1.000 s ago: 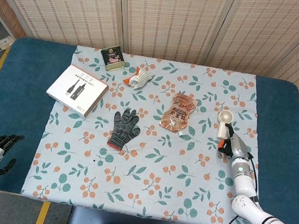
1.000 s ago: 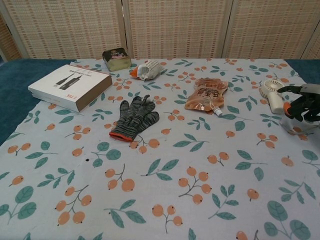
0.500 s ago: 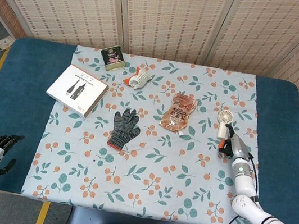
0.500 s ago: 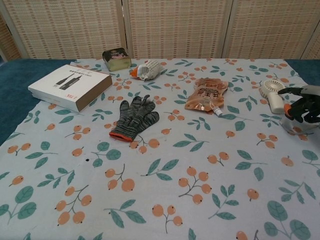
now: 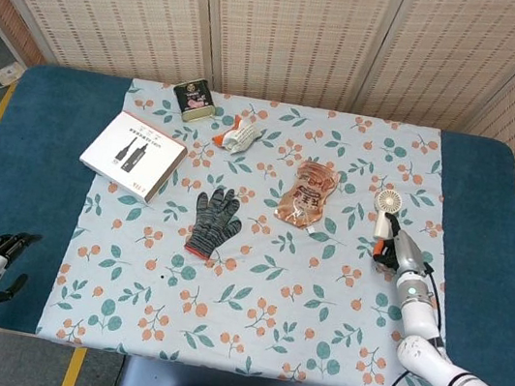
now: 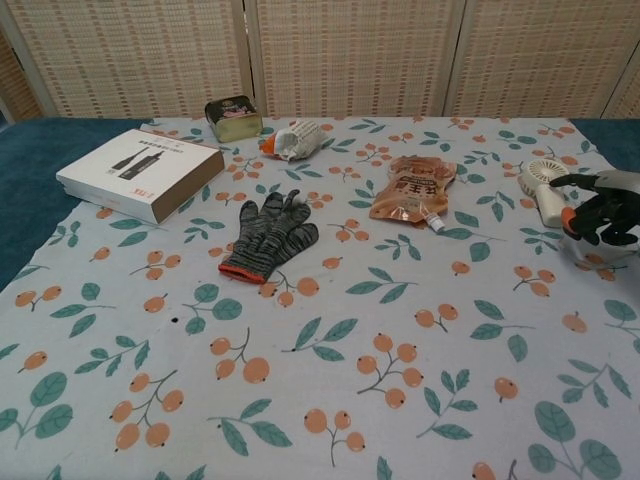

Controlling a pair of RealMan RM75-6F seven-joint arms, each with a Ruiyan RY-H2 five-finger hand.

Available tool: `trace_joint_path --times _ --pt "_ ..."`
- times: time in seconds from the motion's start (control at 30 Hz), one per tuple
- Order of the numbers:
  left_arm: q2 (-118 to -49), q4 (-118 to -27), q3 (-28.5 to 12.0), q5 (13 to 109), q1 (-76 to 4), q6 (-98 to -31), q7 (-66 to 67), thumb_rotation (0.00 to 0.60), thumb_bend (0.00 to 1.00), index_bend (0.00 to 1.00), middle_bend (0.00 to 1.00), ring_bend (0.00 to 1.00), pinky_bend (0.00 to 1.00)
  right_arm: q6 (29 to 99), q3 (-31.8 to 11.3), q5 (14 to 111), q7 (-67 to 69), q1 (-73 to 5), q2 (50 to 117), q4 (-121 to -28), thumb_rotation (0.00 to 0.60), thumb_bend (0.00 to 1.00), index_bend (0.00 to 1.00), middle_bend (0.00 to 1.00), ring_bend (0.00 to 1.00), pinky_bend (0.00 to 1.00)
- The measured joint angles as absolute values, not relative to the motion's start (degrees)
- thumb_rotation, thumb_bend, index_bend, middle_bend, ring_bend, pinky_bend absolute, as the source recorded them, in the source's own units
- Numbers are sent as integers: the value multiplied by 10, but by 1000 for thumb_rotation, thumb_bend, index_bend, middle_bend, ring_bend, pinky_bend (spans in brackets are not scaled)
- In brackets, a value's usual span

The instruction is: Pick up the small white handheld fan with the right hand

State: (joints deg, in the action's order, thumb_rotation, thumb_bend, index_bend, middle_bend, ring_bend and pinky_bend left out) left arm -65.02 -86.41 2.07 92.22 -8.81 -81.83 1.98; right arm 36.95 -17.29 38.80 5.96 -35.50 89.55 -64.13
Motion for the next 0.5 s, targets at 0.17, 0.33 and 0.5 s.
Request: trace_joint_path --times 0.17,0.33,0.5 --pt "-649 -864 20 921 -88 -818 18 600 398 185 226 260 453 365 -172 388 60 -356 899 -638 600 656 0 743 734 953" --pt "-649 -864 20 921 -88 -819 15 600 398 185 226 260 453 365 -171 387 60 -356 901 -635 600 655 0 743 734 953" --pt "-649 -864 20 921 -88 -818 15 600 398 184 226 260 453 365 -171 386 60 -354 900 -633 600 655 0 743 734 953"
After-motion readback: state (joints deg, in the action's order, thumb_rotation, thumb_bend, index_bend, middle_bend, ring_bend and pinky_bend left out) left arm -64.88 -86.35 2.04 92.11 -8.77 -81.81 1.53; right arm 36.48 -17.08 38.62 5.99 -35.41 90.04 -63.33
